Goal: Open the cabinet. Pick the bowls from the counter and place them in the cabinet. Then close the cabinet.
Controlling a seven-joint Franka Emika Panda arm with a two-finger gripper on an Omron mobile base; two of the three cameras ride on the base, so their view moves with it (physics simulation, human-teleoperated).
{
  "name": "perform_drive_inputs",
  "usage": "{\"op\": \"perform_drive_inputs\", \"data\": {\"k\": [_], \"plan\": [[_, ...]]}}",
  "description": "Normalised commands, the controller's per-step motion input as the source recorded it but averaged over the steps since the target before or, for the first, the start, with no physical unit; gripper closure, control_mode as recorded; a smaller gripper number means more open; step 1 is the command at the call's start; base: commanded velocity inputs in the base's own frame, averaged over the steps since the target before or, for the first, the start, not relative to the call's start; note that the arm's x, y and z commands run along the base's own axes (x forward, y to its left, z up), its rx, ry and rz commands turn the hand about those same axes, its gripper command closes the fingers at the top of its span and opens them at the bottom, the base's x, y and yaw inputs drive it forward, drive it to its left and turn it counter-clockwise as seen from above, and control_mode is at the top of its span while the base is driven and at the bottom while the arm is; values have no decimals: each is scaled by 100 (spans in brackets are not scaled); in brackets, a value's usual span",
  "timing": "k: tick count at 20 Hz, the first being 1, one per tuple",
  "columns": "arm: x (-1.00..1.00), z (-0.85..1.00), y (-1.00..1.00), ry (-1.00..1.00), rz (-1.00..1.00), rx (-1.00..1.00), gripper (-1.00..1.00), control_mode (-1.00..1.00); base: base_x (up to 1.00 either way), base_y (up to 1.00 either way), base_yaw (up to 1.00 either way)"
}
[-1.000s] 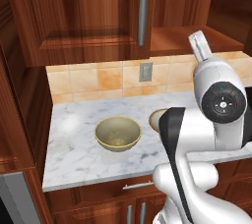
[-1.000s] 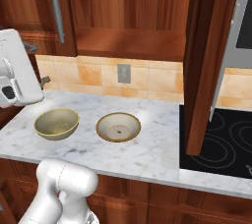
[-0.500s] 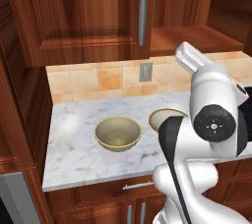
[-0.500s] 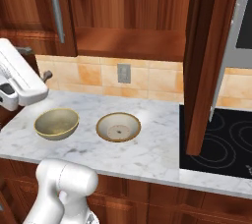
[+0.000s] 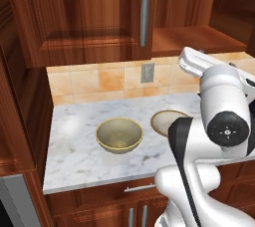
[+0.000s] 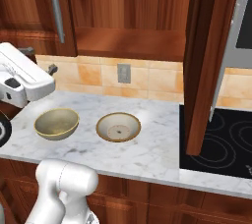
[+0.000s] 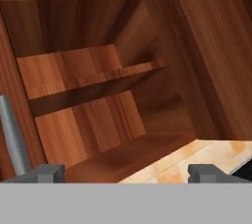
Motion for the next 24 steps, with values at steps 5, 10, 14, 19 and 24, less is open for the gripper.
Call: {"op": "perform_drive_inputs", "data": {"k": [5,10,14,19,24], "plan": [[13,0,-7,0,7,-5,-100,-100,0,0,0],[38,0,-4,0,18,-1,-100,-100,0,0,0],[35,0,0,0,23,-3,-100,-100,0,0,0],[33,0,0,0,18,-9,-100,-100,0,0,0],[37,3,0,0,11,-13,-100,-100,0,0,0]]}}
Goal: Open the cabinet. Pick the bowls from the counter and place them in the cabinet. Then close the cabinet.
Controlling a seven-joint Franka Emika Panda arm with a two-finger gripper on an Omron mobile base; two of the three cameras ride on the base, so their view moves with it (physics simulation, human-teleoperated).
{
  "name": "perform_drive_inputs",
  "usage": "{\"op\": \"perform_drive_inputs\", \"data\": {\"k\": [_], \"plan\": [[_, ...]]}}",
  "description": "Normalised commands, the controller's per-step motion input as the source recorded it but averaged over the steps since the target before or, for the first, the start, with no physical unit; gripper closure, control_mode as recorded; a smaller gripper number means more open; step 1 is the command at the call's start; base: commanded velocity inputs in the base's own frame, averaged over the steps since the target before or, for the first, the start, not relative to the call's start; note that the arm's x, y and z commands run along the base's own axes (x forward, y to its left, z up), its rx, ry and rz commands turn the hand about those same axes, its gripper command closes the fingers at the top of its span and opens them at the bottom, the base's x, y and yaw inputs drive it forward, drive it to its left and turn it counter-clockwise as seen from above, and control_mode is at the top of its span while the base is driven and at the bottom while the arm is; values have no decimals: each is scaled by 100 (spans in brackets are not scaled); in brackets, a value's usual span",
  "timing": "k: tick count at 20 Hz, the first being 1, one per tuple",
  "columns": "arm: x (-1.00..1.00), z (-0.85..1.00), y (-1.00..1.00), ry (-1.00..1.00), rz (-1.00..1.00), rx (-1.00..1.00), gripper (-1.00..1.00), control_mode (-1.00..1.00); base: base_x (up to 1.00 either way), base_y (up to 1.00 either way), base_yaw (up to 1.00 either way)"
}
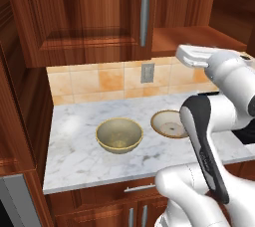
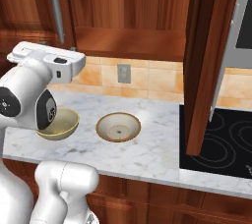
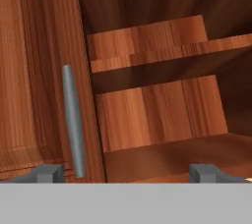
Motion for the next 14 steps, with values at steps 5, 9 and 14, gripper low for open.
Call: {"op": "perform_drive_inputs", "data": {"k": [5,9,14], "plan": [[31,11,0,0,5,-11,-100,-100,0,0,0],[31,1,10,1,0,-9,-100,-100,0,0,0],[34,0,12,0,0,-9,-100,-100,0,0,0]]}}
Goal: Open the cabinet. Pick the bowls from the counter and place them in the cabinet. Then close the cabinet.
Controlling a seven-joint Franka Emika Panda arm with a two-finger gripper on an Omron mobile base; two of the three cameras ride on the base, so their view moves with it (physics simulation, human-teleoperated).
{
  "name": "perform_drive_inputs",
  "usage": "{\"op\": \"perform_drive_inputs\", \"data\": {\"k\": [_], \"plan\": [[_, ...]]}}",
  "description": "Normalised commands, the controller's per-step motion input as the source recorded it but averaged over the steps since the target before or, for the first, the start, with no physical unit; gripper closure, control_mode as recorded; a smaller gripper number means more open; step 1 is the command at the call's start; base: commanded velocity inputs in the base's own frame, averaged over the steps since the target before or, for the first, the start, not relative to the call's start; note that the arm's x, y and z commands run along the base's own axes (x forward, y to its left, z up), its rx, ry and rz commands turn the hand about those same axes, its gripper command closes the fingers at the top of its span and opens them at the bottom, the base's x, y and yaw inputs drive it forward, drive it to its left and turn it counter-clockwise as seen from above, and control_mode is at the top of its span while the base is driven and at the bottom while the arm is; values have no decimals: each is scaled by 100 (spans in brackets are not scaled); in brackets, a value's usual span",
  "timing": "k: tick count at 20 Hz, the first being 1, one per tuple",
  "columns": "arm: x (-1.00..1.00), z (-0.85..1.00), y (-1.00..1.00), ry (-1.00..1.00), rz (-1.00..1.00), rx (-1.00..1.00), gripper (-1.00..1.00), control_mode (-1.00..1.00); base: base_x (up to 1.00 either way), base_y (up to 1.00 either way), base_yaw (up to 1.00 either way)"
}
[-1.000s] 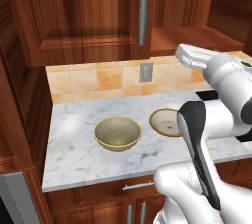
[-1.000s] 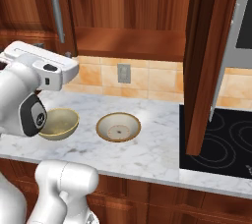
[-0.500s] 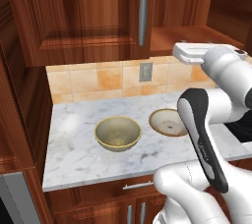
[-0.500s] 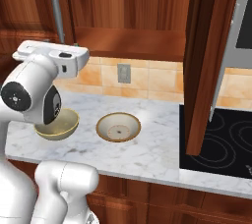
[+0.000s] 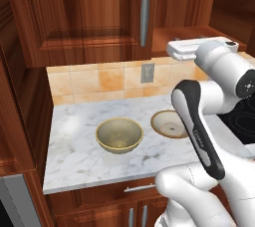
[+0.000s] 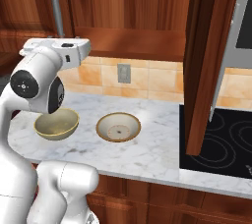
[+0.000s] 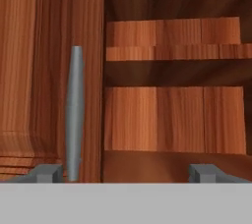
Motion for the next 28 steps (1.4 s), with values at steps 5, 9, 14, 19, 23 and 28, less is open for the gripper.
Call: {"op": "perform_drive_inputs", "data": {"k": [5,9,14,19,23,28], "plan": [[30,0,9,0,0,-8,-100,-100,0,0,0],[40,0,14,0,0,-9,-100,-100,0,0,0],[32,0,10,0,0,-10,-100,-100,0,0,0],[-14,0,4,-8,0,-5,-100,-100,0,0,0],[-76,0,-5,-6,-2,5,-100,-100,0,0,0],[-28,-2,13,0,0,14,-100,-100,0,0,0]]}}
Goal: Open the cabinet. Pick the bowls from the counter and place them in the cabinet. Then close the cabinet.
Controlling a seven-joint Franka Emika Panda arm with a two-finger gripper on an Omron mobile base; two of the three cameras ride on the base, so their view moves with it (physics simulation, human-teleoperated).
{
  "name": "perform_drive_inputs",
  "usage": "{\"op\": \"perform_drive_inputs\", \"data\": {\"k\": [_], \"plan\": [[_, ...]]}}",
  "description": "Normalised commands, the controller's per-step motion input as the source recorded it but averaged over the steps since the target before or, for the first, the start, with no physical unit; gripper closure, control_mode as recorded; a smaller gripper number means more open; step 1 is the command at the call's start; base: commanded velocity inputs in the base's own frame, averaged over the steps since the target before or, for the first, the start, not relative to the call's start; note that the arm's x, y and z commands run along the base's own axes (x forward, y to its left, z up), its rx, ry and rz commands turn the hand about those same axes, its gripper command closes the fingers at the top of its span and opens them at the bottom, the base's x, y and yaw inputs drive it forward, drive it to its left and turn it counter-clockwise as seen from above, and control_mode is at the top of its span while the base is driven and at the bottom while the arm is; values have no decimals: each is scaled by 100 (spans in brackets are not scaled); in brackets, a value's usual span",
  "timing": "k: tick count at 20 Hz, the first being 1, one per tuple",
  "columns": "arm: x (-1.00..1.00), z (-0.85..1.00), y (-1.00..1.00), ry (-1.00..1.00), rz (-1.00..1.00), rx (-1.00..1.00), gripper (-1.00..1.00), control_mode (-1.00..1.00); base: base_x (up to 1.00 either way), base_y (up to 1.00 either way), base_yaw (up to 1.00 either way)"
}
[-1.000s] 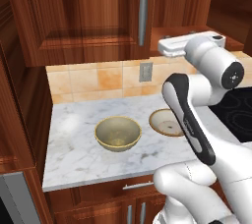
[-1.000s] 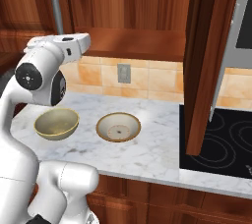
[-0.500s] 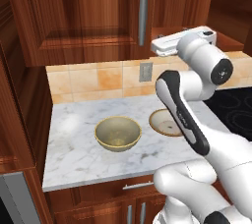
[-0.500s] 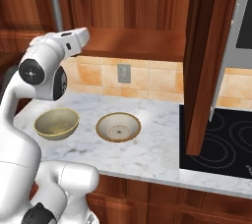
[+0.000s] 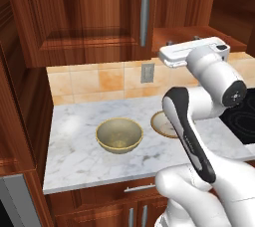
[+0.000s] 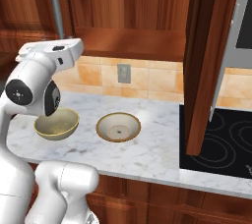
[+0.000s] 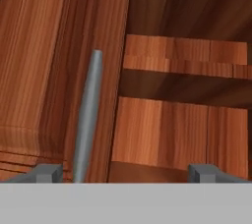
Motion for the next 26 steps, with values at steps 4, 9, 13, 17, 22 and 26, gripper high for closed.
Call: {"op": "perform_drive_inputs", "data": {"k": [4,9,13,17,22,26], "plan": [[0,-4,30,1,0,15,-100,-100,0,0,0],[0,-6,22,3,0,7,-100,-100,0,0,0],[2,-17,20,0,0,0,-100,-100,0,0,0],[18,-18,5,0,0,0,-100,-100,0,0,0],[38,-9,5,0,0,-1,-100,-100,0,0,0],[32,0,11,0,0,-1,-100,-100,0,0,0]]}}
